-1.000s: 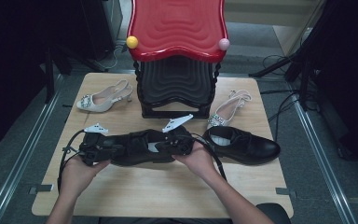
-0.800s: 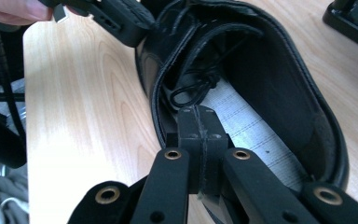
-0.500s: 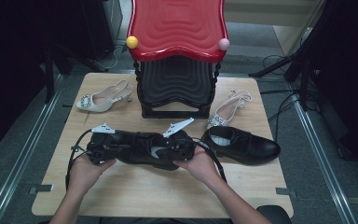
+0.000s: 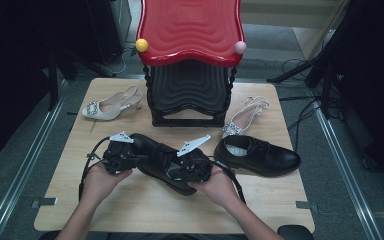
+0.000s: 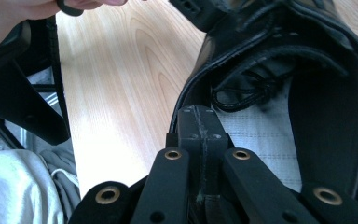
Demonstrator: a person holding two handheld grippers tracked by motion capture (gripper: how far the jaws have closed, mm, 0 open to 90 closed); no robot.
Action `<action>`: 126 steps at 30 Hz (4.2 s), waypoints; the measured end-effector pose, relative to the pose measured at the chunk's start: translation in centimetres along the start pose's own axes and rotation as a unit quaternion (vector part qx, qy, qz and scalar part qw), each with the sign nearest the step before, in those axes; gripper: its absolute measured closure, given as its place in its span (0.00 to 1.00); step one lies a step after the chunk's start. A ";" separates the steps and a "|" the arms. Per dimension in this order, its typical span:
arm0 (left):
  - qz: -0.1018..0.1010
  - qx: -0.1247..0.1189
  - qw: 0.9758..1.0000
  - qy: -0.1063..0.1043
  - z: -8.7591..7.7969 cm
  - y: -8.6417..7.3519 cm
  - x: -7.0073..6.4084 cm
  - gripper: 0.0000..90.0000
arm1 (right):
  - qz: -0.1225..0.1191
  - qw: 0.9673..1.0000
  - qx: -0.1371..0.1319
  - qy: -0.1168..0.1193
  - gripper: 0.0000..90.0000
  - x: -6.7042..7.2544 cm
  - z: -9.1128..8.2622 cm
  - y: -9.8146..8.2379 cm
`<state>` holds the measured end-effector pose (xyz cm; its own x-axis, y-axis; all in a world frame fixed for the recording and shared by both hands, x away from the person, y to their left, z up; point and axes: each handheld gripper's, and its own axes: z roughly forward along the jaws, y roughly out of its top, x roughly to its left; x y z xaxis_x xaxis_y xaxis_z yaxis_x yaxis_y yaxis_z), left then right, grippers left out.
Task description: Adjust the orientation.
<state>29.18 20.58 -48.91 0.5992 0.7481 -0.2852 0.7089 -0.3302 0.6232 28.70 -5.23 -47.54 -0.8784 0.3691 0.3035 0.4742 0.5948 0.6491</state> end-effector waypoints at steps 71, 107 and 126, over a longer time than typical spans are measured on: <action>-0.002 -0.002 1.000 -0.013 3.7 1.1 -0.1 0.99 | 0.051 0.996 -0.038 -0.060 1.00 -3.1 -2.9 -2.8; 0.013 0.010 0.999 -0.029 2.0 1.9 1.6 0.38 | 0.075 0.979 -0.123 -0.144 0.63 -5.0 -9.8 -5.2; 0.022 0.007 0.999 -0.025 1.7 1.5 1.6 0.39 | 0.163 0.964 -0.117 -0.175 1.00 -8.5 -11.5 -6.0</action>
<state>31.89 20.28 -49.68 0.6468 0.7038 -0.2936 0.6869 -0.3705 0.6252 32.64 -20.21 -46.01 -0.5915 0.7520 0.2910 0.6596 0.2436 0.7111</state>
